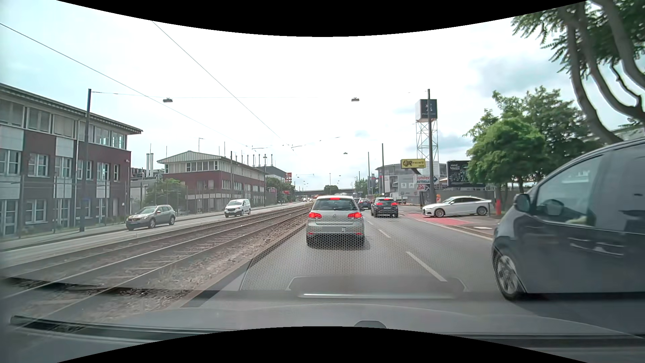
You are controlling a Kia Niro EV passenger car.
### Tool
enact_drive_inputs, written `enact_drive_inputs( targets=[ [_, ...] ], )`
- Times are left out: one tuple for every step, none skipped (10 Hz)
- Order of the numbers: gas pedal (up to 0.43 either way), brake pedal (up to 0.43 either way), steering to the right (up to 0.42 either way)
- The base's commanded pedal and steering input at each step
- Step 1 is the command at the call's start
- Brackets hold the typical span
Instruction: Follow the waypoints while adhering to traffic rules and regulations
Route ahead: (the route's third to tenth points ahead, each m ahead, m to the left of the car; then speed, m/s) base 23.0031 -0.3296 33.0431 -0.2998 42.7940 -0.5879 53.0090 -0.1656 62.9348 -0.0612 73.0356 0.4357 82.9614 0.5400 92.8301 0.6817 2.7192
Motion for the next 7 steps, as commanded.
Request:
enact_drive_inputs(
  targets=[
    [0.000,0.165,-0.007],
    [0.000,0.165,-0.006],
    [0.000,0.165,-0.006],
    [0.000,0.165,-0.006],
    [0.000,0.165,-0.006],
    [0.000,0.165,-0.006],
    [0.000,0.165,-0.006]
  ],
)
